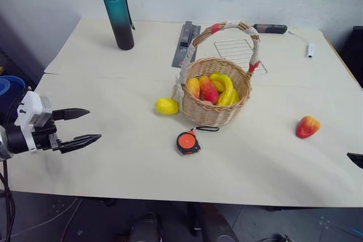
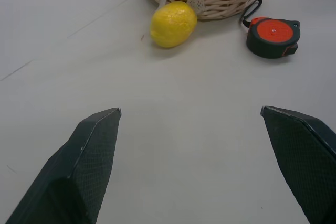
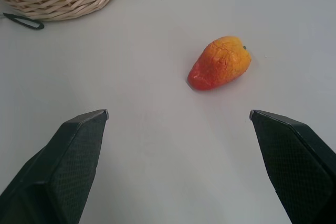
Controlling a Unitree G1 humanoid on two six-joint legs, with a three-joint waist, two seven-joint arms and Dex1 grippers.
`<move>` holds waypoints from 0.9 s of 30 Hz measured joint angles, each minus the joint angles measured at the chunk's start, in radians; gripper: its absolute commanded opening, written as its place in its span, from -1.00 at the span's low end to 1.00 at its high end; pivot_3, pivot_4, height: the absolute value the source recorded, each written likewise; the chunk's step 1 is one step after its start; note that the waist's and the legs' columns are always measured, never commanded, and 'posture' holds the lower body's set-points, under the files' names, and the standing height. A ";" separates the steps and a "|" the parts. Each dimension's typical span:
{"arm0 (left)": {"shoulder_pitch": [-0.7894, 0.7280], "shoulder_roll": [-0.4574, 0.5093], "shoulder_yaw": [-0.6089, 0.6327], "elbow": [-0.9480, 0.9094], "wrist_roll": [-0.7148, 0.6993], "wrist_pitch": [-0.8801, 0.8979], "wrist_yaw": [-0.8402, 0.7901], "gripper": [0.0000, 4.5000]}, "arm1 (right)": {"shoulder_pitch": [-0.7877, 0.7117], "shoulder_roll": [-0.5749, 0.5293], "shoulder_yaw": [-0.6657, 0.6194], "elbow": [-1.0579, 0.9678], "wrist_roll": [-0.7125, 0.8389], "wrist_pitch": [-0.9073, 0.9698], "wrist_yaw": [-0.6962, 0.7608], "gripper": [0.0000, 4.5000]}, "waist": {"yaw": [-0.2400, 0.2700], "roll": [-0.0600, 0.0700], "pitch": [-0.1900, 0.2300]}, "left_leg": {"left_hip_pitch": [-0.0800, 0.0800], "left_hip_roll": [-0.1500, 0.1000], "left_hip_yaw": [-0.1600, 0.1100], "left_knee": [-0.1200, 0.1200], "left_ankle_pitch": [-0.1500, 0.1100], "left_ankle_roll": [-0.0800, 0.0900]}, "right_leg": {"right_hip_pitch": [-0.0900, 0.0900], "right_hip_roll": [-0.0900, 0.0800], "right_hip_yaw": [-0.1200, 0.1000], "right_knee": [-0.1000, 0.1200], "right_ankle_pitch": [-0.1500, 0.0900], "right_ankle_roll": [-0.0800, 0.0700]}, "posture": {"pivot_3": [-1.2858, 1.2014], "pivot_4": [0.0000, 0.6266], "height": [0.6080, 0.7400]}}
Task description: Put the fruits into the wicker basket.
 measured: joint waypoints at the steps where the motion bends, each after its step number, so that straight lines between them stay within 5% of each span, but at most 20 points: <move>1: 0.005 0.001 -0.007 0.000 0.008 -0.014 -0.005 1.00 | 0.001 0.006 0.001 -0.001 -0.001 -0.005 0.000 0.99 | -0.001 0.000 0.000 | 0.000 0.000 0.000 0.000 0.000 0.000 | 0.000 0.000 0.000 0.000 0.000 0.000 | 0.03 -0.52 1.00; 27: -0.087 -0.017 -0.065 0.040 0.034 -0.026 0.055 1.00 | -0.027 0.042 0.025 -0.064 -0.007 -0.052 -0.041 0.99 | -0.002 0.000 0.000 | 0.000 0.000 0.001 0.000 0.000 0.000 | 0.000 0.000 0.000 0.002 0.000 0.000 | 0.03 -0.52 1.00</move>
